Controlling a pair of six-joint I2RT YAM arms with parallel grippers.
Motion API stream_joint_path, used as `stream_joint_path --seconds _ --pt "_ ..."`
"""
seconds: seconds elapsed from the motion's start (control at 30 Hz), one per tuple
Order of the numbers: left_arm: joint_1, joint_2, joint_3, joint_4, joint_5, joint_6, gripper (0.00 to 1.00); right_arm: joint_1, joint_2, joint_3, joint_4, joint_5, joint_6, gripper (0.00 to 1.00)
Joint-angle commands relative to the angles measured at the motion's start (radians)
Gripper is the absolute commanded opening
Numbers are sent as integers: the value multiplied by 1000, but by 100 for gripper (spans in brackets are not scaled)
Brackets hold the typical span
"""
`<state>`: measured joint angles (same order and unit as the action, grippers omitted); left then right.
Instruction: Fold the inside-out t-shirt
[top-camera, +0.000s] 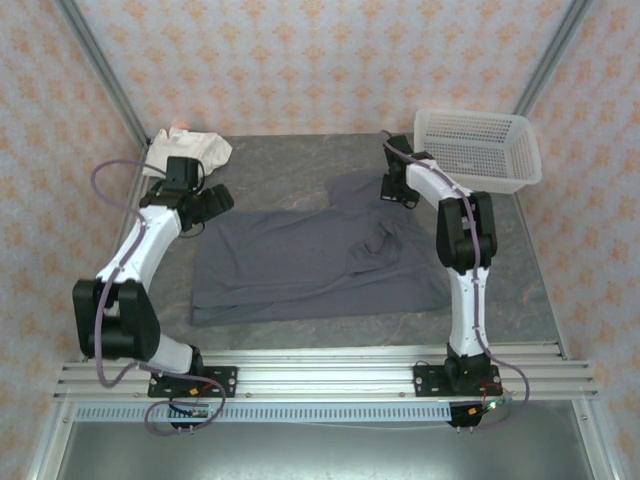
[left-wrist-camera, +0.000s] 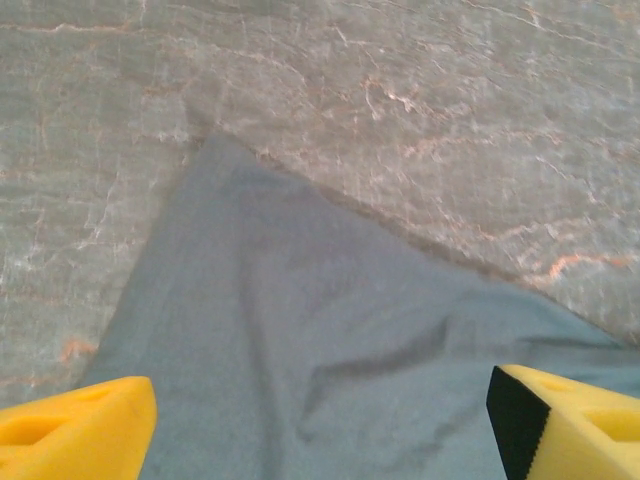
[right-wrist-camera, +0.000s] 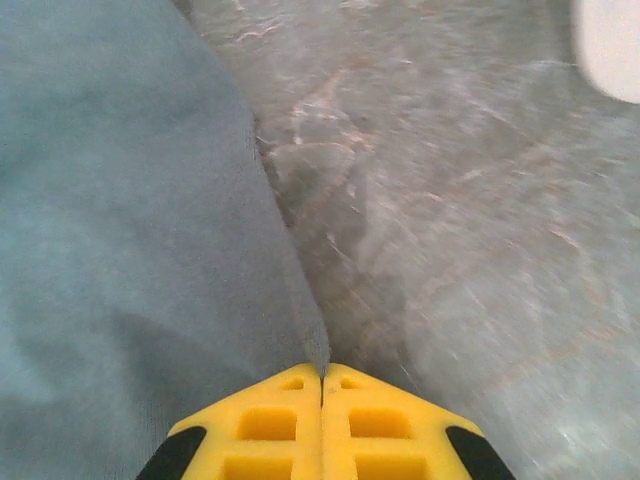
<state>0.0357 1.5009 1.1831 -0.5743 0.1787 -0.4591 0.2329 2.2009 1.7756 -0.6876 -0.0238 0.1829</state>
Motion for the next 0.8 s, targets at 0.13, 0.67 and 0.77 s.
stream_joint_path --seconds 0.13,0.67,0.77 --pt "23 224 175 -127 -60 -26 69 -11 -183 -207 216 -25 128 0" --pt "105 622 460 -183 -147 58 65 -11 -103 -104 134 -57 91 0" --pt "111 656 480 -164 -114 67 60 -11 -94 -91 123 -58 86 0"
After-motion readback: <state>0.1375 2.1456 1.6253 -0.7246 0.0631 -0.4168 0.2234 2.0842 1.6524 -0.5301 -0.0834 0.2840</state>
